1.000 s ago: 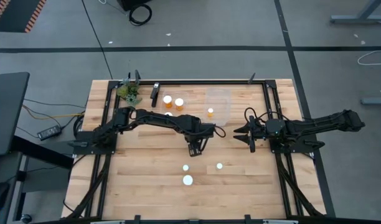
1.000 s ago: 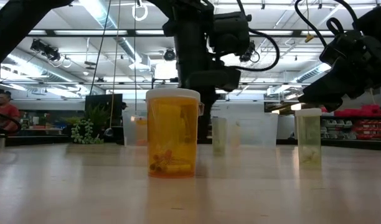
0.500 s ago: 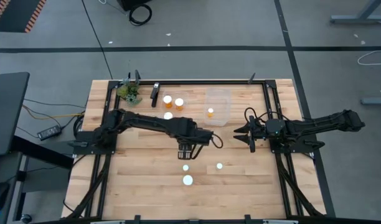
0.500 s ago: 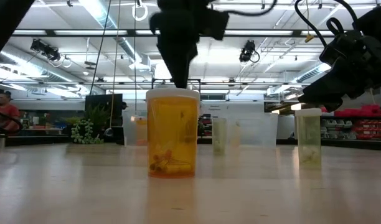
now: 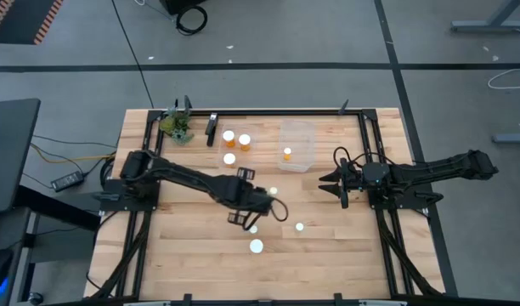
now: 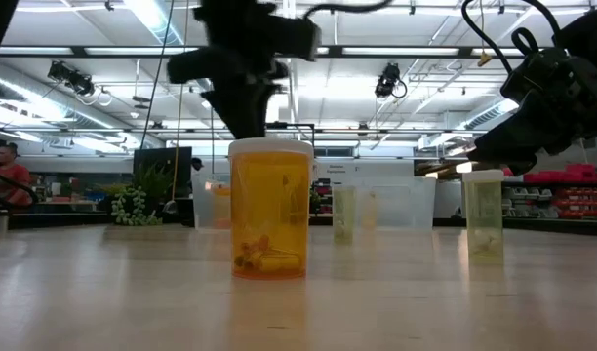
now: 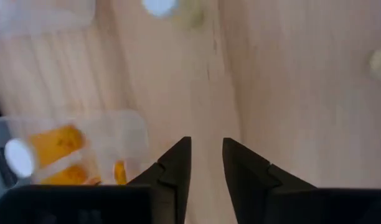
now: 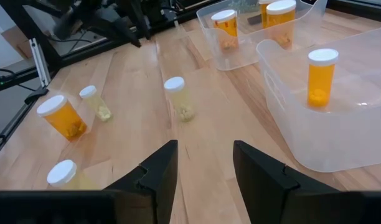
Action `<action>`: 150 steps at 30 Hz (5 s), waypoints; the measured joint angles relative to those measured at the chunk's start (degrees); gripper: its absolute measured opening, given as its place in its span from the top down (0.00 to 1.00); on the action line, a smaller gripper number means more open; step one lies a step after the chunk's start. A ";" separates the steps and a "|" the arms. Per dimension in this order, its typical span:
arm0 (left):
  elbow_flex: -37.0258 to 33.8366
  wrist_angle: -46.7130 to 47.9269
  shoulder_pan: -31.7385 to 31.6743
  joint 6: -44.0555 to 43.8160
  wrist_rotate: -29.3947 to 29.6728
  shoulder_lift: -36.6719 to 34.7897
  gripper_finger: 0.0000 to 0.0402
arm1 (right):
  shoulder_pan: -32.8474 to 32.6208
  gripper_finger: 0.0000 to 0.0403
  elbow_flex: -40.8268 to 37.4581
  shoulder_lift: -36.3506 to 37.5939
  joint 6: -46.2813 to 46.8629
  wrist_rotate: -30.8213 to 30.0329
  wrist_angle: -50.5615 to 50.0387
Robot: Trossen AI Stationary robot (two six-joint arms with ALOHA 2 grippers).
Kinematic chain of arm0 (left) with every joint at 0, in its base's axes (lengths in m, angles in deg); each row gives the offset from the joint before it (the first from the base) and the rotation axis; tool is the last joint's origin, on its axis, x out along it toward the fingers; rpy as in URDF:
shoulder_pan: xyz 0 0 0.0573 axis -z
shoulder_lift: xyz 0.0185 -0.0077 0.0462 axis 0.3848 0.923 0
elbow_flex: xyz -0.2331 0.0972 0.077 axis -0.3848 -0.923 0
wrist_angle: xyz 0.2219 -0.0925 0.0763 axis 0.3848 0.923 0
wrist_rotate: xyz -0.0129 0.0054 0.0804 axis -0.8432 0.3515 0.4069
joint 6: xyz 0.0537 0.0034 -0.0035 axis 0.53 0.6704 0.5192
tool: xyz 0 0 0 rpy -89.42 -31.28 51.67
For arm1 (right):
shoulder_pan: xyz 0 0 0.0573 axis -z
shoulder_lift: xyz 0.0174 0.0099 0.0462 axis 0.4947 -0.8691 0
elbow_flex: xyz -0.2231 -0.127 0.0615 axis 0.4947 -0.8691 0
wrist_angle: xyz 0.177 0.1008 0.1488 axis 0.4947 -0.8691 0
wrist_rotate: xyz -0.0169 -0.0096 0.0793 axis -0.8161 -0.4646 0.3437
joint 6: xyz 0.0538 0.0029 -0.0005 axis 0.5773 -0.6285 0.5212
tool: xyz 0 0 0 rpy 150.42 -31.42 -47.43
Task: Pick and place medicine bottles into bin by pill shape (circle, oval)
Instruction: Put the small yellow pill bottle in the right transparent bin
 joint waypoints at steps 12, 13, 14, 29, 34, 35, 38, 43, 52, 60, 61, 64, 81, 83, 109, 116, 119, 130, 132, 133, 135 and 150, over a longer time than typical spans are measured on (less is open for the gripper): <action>-10.52 -9.91 1.47 4.18 5.92 -18.97 0.89 | 0.00 0.60 0.00 0.02 0.00 0.01 -0.70; -10.85 -11.00 1.37 5.51 6.05 -20.46 0.90 | 0.00 0.60 0.00 0.02 0.00 0.01 -0.70; -10.93 -12.43 1.22 6.58 6.14 -21.93 0.90 | 0.00 0.60 0.00 0.02 0.00 0.00 -0.70; -10.93 -25.62 -1.22 21.81 2.55 -27.27 0.94 | 0.00 0.60 0.00 0.02 -13.53 -2.07 -0.70; -10.94 -26.69 -3.71 25.14 0.97 -28.02 0.96 | 0.00 0.60 0.00 0.02 -15.37 -2.15 -0.43; -10.90 -27.81 -4.49 25.19 -0.23 -28.12 0.96 | 0.00 0.60 0.00 0.02 -14.79 -2.15 0.09; -11.73 -29.04 -7.75 26.56 -7.32 -27.99 0.96 | 0.00 0.60 0.00 0.02 -10.06 -1.95 3.30; -16.02 -34.57 -13.07 31.15 -13.43 -28.20 0.96 | 0.00 0.60 0.00 0.02 -2.35 -2.02 10.76; -16.25 -33.03 -15.90 26.36 -19.75 -31.88 0.97 | -0.02 0.60 0.00 -0.52 -0.89 3.39 25.45; -23.34 -37.64 -14.86 26.63 -19.88 -40.25 0.97 | 0.00 0.60 2.86 -8.56 -2.10 7.01 37.02; -24.31 -39.30 -14.95 26.65 -19.89 -41.45 0.97 | 0.03 0.60 4.34 -10.34 -2.69 6.84 36.45; -28.13 -41.39 -15.64 26.61 -19.87 -46.04 0.97 | 0.14 0.60 10.70 -16.98 -5.28 5.41 33.11; -38.96 -49.95 -16.26 21.57 -19.79 -62.30 0.96 | 0.44 0.60 41.21 -46.04 -15.17 4.00 13.31; -40.21 -50.00 -16.12 21.89 -19.85 -63.06 0.97 | 0.41 0.60 44.50 -48.38 -15.11 3.99 8.29; -42.78 -53.38 -11.13 23.42 -22.99 -67.89 0.98 | 0.40 0.60 63.49 -59.90 -12.78 2.99 -9.61; -47.31 -58.02 -14.25 24.96 -23.03 -72.02 0.98 | 2.01 0.60 73.55 -67.59 -14.95 1.24 -20.87; -49.05 -58.92 -15.24 24.84 -23.33 -74.96 0.98 | 2.03 0.60 75.87 -69.72 -14.99 1.24 -23.55; -54.43 -60.55 -15.60 23.75 -23.87 -87.46 0.97 | 2.01 0.60 78.07 -74.33 -15.75 2.11 -28.96; -55.09 -60.55 -15.60 23.65 -23.90 -89.15 0.97 | 2.01 0.60 78.07 -75.31 -15.83 2.11 -29.71; -55.22 -60.74 -15.58 23.59 -23.90 -89.96 0.97 | 2.00 0.60 78.07 -75.80 -15.85 2.11 -29.71; -55.85 -60.63 -15.58 23.62 -23.92 -91.37 0.97 | 1.92 0.59 78.07 -76.99 -15.83 2.11 -30.25; -55.89 -59.99 -15.54 22.10 -23.90 -92.74 0.95 | 1.84 0.42 78.03 -81.22 -16.46 0.56 -36.58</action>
